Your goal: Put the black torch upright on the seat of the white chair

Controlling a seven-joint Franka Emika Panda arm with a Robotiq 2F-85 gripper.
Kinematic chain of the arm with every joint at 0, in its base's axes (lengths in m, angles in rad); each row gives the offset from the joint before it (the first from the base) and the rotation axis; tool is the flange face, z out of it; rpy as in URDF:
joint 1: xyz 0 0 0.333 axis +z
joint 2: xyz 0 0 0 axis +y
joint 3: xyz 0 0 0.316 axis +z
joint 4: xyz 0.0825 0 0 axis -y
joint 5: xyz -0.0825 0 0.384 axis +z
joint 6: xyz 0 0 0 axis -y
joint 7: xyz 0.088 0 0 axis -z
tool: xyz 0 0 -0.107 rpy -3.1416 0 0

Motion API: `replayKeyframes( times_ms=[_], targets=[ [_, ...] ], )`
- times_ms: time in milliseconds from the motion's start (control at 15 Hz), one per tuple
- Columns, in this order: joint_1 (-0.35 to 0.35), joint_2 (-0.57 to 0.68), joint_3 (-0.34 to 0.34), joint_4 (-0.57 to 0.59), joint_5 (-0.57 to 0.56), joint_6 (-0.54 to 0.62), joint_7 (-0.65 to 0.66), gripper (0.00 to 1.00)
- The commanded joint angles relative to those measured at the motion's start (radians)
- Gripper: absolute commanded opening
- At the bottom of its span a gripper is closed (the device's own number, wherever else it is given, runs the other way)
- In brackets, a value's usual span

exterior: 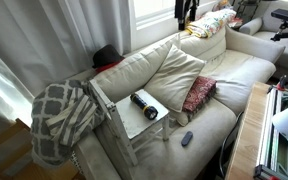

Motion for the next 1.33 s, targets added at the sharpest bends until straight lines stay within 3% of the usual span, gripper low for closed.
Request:
replayKeyframes(
  times_ms=[0,267,333,533,800,933,1267],
  targets=[
    [0.051,0.223,0.043,0.112,0.000,0.081,0.023,1.00],
    [0.096,0.475,0.058,0.259,-0.023,0.128,0.017,1.00],
    [0.090,0.344,0.048,0.155,-0.007,0.121,0.011,1.00],
    [0.105,0.469,0.047,0.237,-0.006,0.134,0.010,1.00],
    [0.106,0.478,0.046,0.259,-0.006,0.133,0.010,1.00],
    [0.092,0.545,0.030,0.287,0.020,0.146,0.041,1.00],
    [0.051,0.726,0.033,0.339,0.139,0.364,-0.034,1.00]
  ],
)
